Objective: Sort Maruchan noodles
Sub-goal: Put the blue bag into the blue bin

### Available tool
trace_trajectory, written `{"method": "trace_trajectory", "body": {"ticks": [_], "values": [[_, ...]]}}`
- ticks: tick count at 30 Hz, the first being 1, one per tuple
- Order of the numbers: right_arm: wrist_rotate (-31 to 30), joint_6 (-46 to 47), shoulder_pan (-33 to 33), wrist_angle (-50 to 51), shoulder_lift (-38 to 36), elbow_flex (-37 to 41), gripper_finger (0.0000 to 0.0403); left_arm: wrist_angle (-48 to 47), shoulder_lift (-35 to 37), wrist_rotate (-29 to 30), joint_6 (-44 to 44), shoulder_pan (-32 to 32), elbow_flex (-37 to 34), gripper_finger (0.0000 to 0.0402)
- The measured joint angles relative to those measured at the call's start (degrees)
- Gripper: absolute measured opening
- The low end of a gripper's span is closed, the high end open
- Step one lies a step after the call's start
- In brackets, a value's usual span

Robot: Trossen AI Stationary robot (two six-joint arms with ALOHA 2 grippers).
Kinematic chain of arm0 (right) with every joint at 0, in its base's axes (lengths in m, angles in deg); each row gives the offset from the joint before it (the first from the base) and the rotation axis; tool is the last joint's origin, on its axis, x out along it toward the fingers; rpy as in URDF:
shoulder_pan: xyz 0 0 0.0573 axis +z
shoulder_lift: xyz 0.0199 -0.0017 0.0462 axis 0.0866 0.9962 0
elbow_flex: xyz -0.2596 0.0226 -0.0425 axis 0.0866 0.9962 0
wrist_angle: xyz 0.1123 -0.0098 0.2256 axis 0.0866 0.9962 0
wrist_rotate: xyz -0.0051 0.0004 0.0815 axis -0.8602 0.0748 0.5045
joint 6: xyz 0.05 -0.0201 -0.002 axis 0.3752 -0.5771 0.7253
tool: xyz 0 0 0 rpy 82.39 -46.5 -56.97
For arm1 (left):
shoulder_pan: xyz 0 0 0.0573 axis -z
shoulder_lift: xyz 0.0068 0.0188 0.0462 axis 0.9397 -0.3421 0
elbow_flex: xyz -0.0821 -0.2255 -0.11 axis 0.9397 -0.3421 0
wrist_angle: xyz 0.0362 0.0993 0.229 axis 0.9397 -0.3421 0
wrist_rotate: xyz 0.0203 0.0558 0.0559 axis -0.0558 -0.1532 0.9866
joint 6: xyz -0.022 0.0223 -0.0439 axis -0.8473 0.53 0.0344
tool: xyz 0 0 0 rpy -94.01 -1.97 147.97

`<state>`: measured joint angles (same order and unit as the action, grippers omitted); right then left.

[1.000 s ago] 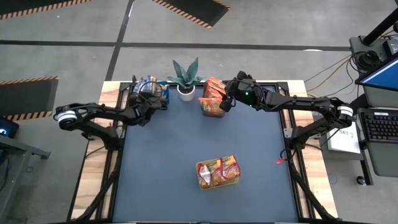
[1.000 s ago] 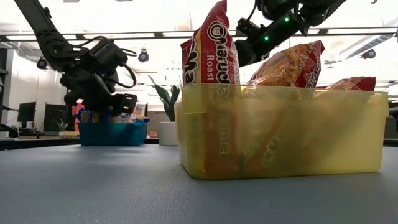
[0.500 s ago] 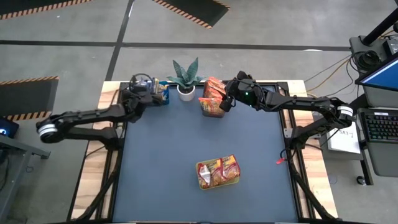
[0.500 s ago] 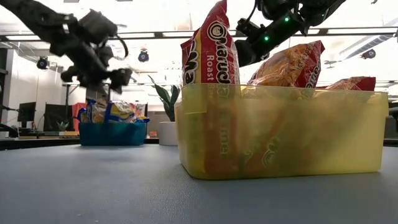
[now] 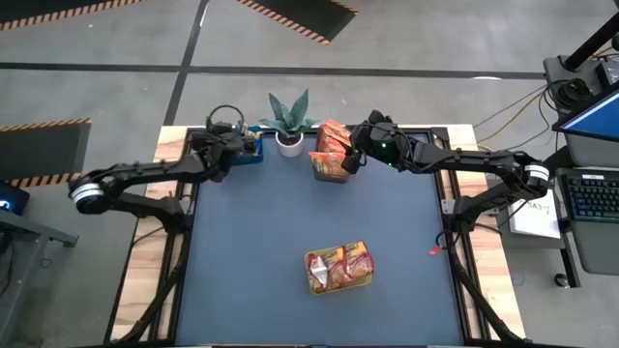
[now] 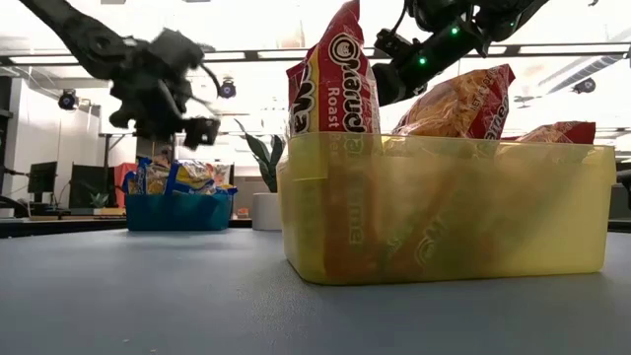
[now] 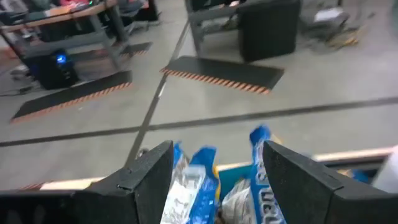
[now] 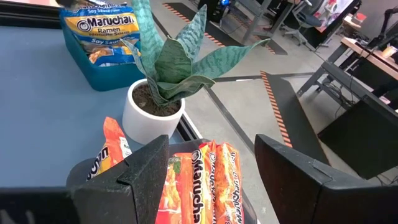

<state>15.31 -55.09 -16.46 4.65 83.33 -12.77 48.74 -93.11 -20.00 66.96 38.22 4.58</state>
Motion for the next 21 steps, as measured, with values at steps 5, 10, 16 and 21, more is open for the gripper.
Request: {"method": "trace_trajectory", "body": {"ticks": [5,10,16,21], "values": [[0.0,-0.04,0.0,0.04,0.02,0.0,0.0226,0.41,-8.57,0.38,-2.59,-1.08,0.99,0.023],[0.0,-0.04,0.0,0.08,0.02,0.0,0.0226,-0.67,-14.63,4.09,-2.72,-1.54,3.59,0.023],[0.0,-0.06,0.0,0.37,0.02,0.0,0.0226,-10.95,-16.49,8.13,-3.95,-1.67,8.04,0.023],[0.0,-0.28,0.0,0.38,0.02,0.0,0.0226,-21.93,-15.46,10.64,-9.05,-2.88,10.25,0.023]]}}
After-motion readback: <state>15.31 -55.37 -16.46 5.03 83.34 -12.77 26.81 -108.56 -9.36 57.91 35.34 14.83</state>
